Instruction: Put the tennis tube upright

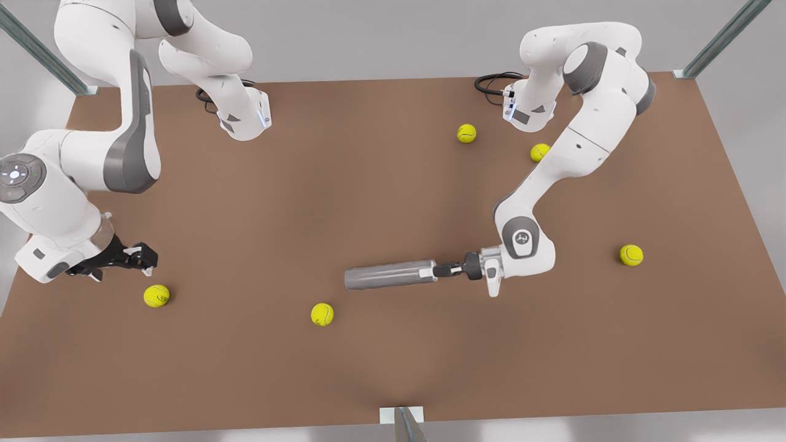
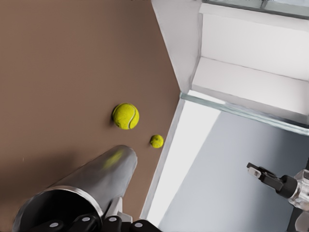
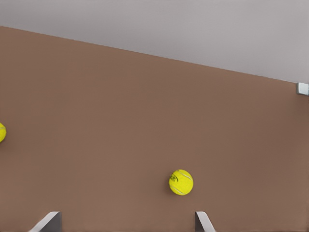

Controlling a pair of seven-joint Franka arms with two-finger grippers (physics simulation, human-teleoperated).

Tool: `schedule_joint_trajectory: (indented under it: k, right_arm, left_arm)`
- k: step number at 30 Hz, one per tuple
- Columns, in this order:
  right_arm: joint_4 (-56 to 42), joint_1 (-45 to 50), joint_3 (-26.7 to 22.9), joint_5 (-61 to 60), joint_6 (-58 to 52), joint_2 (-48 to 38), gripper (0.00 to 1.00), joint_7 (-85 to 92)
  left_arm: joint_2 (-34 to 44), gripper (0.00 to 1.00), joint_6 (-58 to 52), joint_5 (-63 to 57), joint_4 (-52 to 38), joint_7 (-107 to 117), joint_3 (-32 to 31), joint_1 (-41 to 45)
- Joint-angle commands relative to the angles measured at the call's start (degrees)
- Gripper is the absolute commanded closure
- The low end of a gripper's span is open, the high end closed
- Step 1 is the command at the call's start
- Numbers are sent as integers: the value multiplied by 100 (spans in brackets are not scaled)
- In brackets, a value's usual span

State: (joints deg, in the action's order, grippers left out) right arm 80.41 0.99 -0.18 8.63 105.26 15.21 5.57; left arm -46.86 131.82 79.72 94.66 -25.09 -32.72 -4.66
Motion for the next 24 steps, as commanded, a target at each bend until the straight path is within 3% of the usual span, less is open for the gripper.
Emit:
schedule_joint_trajectory:
  k: [1,8,18,24]
  right_arm:
    - [1,32,-8,25,12,-1,0,-4]
    - [36,41,1,-28,153,131,0,-30]
    - [71,41,9,-28,153,140,0,-74]
    - [62,50,9,-19,153,140,0,-65]
  left_arm:
    - [1,79,-7,79,-18,40,-6,-9]
    - [212,79,-104,-1609,-571,2131,-6,0]
    - [933,79,-104,-2373,-422,3133,20,26]
    - [1443,79,-377,-3586,-343,3924,56,-88]
